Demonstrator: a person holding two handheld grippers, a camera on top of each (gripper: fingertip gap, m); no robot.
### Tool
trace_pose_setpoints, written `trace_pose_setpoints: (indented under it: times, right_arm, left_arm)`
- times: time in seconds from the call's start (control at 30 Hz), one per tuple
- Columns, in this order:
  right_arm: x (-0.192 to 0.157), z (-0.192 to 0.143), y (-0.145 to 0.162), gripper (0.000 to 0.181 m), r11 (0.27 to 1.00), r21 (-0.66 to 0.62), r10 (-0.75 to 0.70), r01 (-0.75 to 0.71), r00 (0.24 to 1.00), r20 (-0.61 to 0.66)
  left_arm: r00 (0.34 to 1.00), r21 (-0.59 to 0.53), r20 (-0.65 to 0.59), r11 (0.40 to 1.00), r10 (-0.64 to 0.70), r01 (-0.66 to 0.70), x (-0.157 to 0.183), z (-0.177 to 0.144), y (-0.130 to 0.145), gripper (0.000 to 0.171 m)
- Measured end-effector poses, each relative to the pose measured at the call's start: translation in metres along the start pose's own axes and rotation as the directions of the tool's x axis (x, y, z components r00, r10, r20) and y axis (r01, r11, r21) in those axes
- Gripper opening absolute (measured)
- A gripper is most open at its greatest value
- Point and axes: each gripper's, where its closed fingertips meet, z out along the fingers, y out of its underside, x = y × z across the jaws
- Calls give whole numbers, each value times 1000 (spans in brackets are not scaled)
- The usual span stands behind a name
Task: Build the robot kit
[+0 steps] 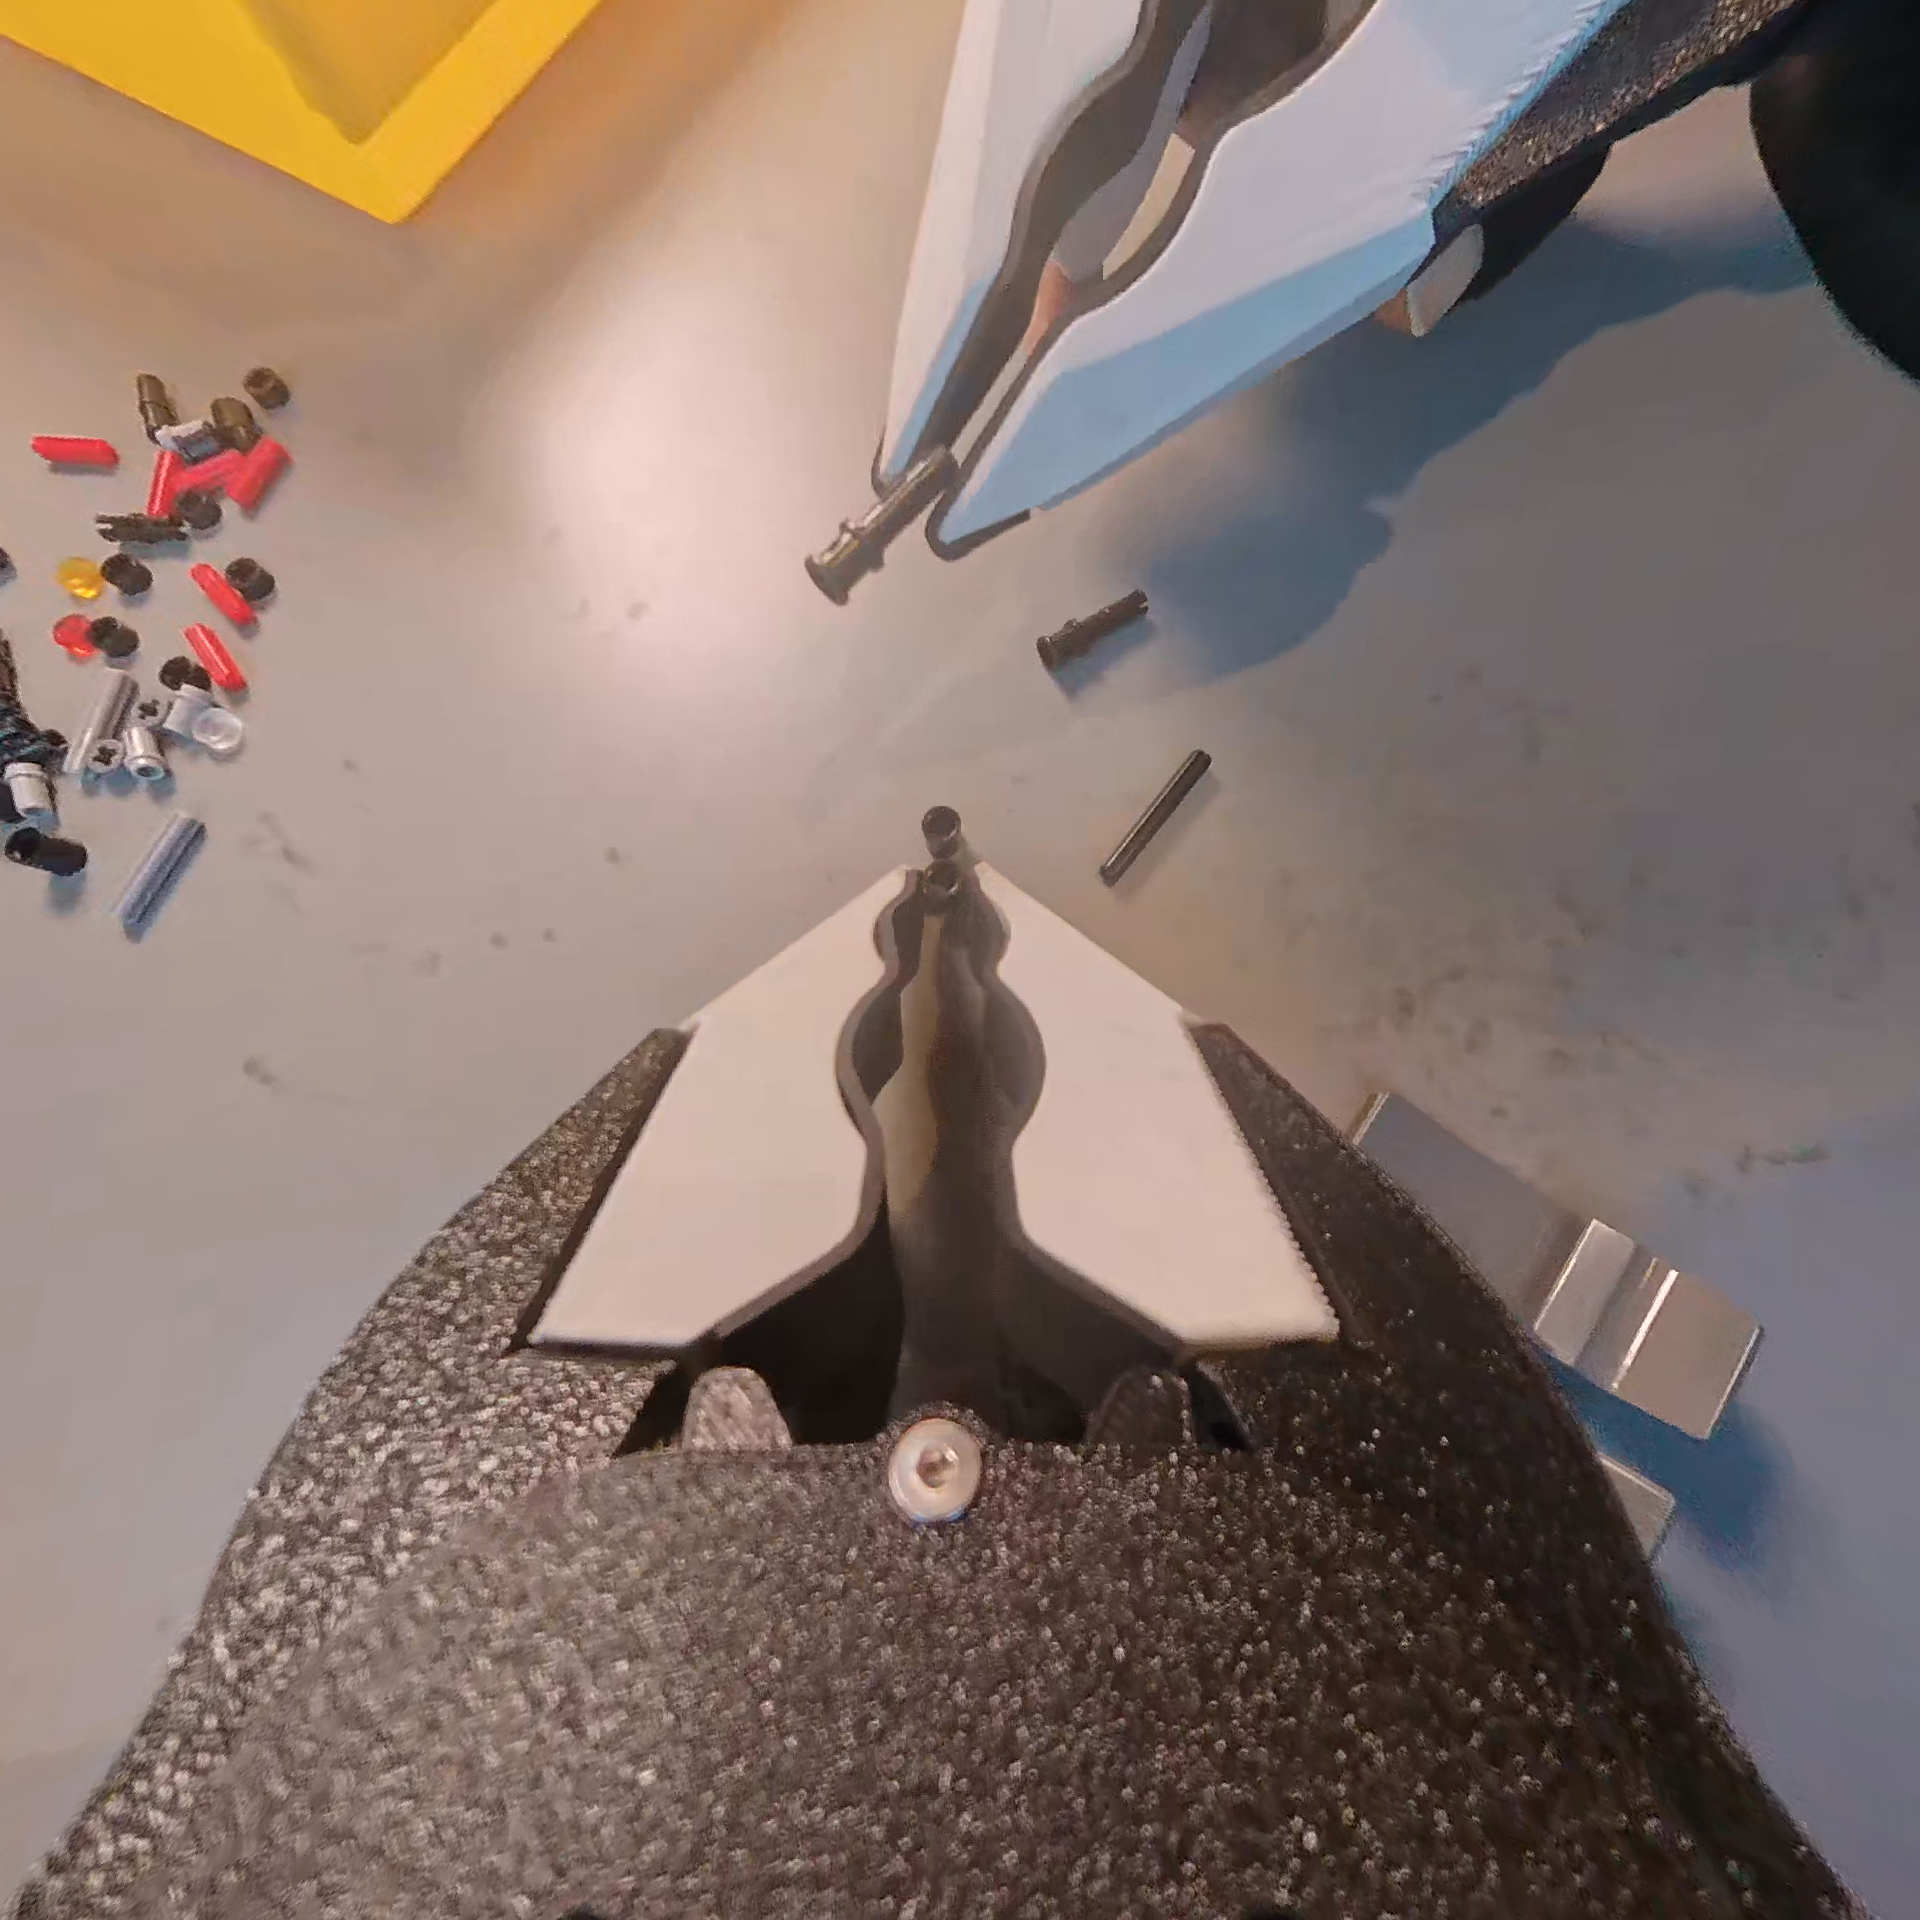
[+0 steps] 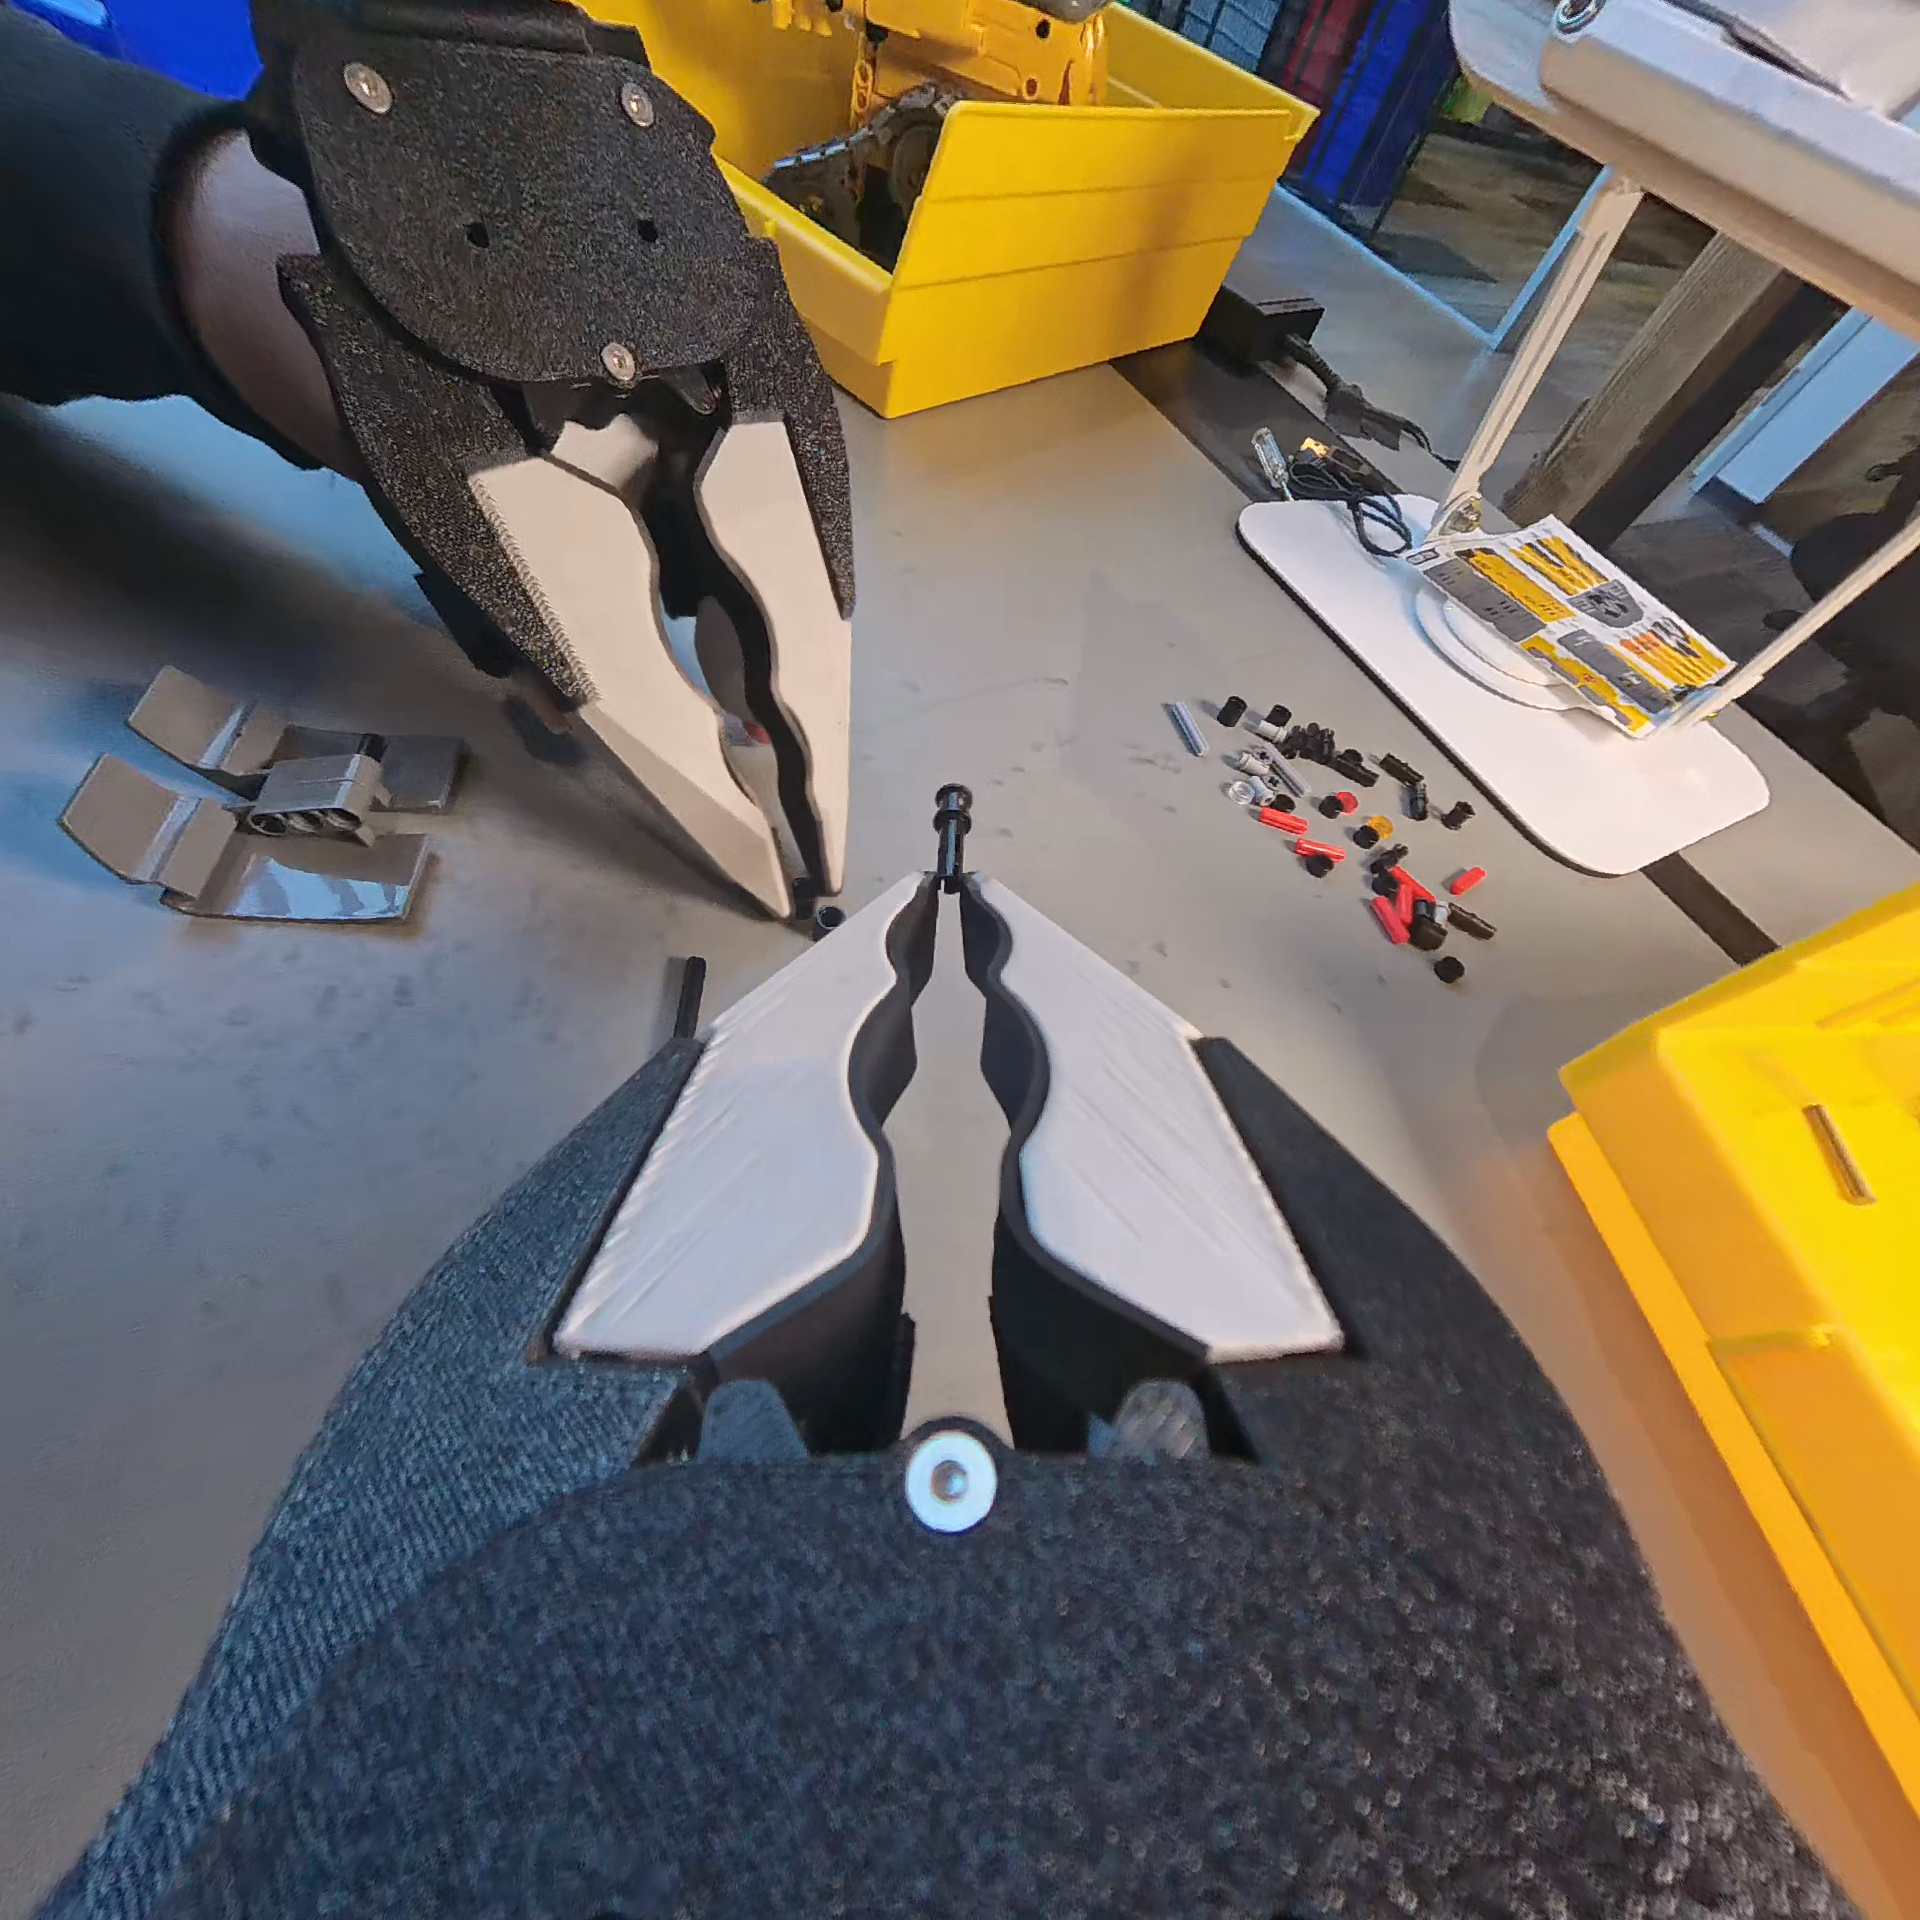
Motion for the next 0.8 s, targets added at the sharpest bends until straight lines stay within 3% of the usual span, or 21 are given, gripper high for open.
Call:
trace_pose_setpoints:
  times: [0.57, 0.8]
  right_arm:
    - [-14, 4, 1, 4, 999, -1, -44, 44, 998, 50]
    - [-28, 3, -7, 4, 996, 46, -84, 80, 991, 101]
  left_arm:
    - [999, -50, -24, 999, -23, 21, 6, -40, 39, 7]
    - [989, 42, -72, 990, -128, 131, 7, -50, 35, 7]
